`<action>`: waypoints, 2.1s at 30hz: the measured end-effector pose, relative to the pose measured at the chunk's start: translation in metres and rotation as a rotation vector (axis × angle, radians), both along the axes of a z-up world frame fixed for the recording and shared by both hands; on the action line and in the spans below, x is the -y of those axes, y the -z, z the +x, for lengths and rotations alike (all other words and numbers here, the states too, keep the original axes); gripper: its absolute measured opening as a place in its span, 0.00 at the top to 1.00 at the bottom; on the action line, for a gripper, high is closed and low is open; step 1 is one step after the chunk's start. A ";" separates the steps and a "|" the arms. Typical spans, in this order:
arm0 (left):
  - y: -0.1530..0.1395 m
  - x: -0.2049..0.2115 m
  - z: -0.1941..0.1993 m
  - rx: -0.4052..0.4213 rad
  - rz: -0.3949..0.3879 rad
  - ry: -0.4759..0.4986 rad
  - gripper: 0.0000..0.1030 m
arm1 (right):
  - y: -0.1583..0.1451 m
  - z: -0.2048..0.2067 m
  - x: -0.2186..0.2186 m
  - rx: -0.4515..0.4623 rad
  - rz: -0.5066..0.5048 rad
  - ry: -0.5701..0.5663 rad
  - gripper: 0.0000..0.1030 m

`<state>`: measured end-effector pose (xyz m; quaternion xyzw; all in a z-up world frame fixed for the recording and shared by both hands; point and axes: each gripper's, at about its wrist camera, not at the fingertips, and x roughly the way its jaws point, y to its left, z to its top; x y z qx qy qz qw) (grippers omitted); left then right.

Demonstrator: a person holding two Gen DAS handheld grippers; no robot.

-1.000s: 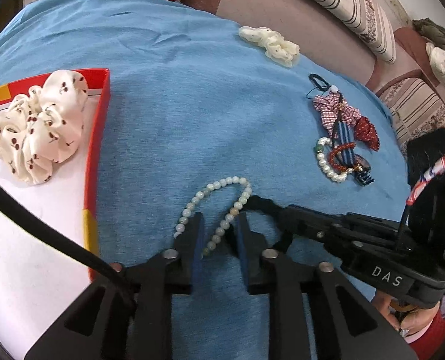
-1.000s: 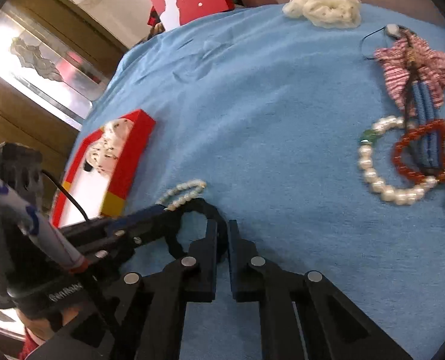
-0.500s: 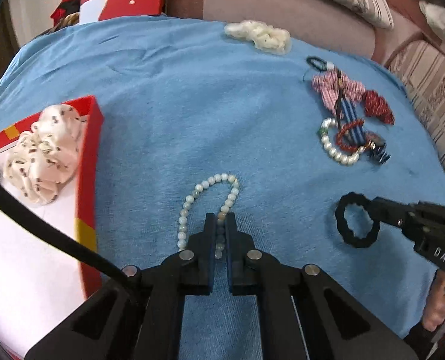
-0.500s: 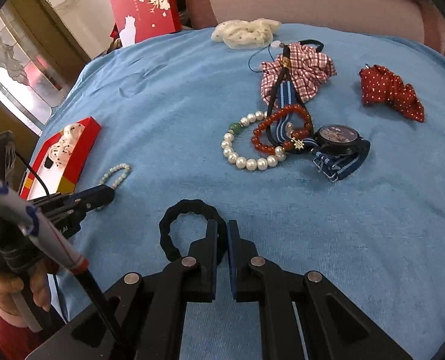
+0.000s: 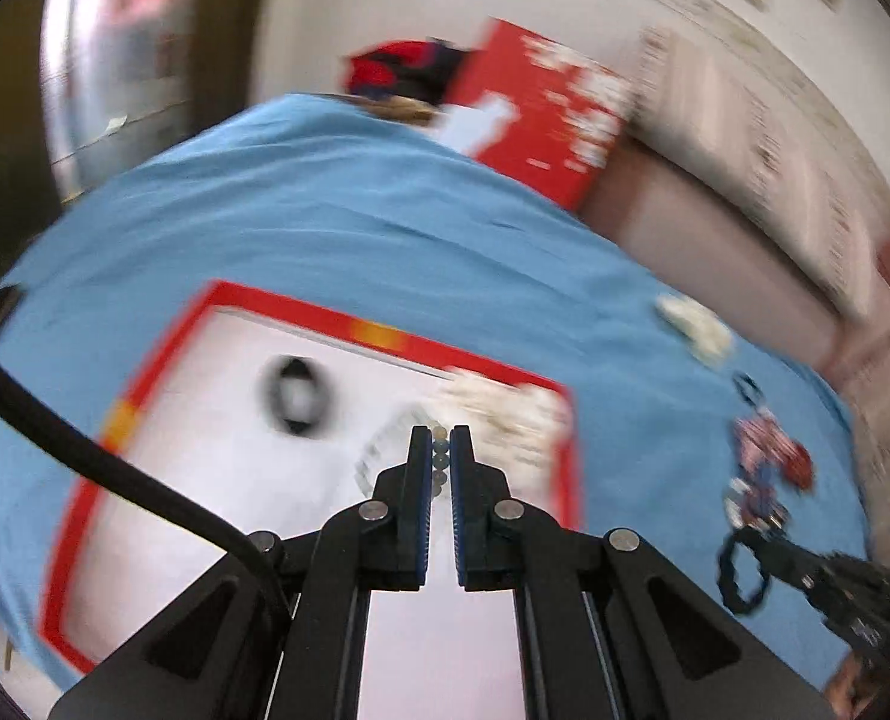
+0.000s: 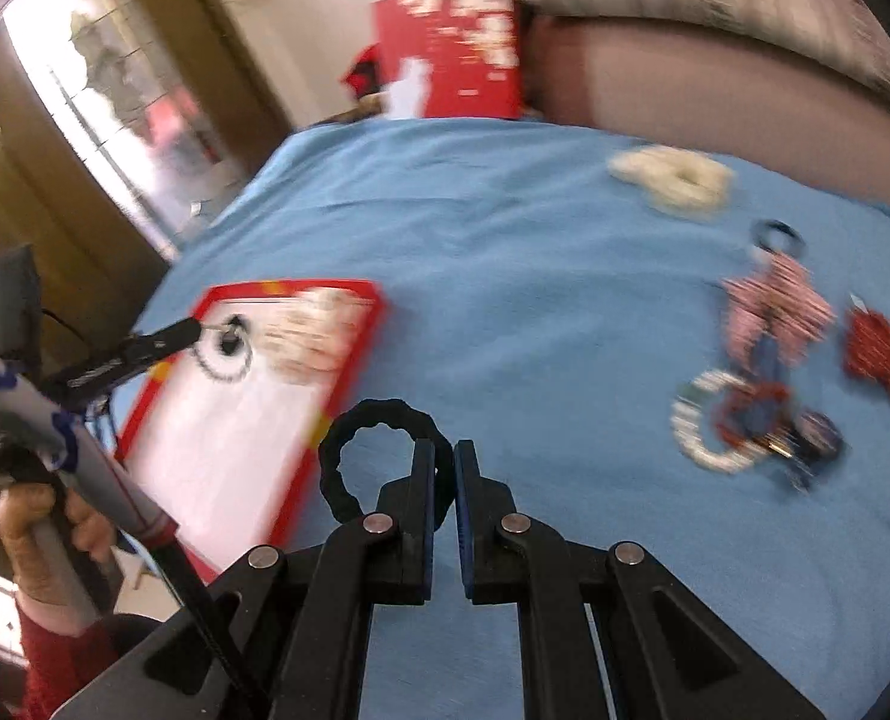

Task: Organize jewelry
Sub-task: 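Carry the bracelet and hair tie into the tray and open both tools, then move both tools back over the jewelry pile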

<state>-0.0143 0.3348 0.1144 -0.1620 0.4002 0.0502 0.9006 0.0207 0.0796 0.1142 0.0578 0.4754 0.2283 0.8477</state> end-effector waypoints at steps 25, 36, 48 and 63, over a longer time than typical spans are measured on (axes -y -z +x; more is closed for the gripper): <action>0.056 -0.111 0.012 -0.094 -0.191 -0.332 0.80 | 0.067 0.064 -0.174 -0.101 -0.062 -0.136 0.72; 0.030 -0.072 -0.002 -0.004 -0.150 -0.302 0.61 | 0.027 0.013 -0.092 0.006 -0.038 -0.066 0.69; 0.010 0.086 -0.010 0.009 -0.074 0.123 0.61 | 0.034 -0.029 0.120 -0.007 -0.201 0.270 0.68; 0.054 0.221 0.004 -0.156 -0.129 0.419 0.61 | 0.059 -0.012 0.244 -0.057 0.020 0.468 0.52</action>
